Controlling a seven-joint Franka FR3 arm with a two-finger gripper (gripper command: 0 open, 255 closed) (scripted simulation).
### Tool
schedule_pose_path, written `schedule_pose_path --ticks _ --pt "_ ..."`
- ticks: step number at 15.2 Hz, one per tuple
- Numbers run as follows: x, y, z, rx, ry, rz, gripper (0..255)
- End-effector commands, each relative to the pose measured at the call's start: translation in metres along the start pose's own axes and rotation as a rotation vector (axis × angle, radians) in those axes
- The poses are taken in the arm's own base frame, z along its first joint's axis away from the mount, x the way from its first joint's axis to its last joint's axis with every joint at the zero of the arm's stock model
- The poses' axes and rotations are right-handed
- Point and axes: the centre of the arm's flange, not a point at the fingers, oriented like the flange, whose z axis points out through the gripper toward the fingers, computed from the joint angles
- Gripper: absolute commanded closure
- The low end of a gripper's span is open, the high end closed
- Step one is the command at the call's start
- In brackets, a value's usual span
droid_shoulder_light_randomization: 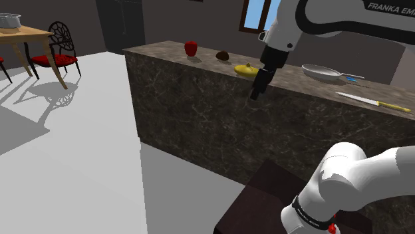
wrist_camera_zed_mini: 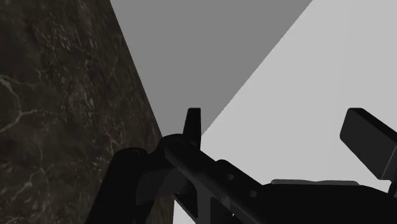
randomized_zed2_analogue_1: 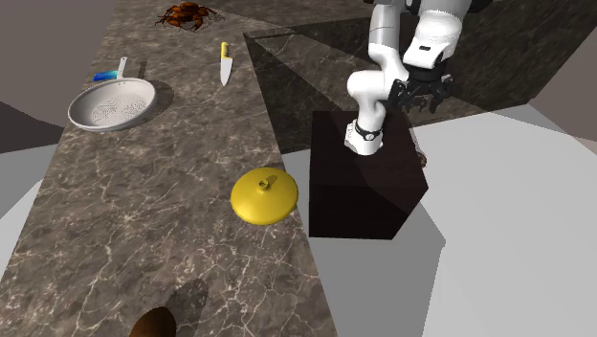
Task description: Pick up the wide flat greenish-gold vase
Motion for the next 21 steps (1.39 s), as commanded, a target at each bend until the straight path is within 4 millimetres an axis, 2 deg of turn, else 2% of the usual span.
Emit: schedule_pose_path --ticks 1,21 --pt "0.0 0.0 0.0 0.0 0.0 0.0 0" --pt "0.099 0.233 -0.028 -0.008 0.124 0.005 0"
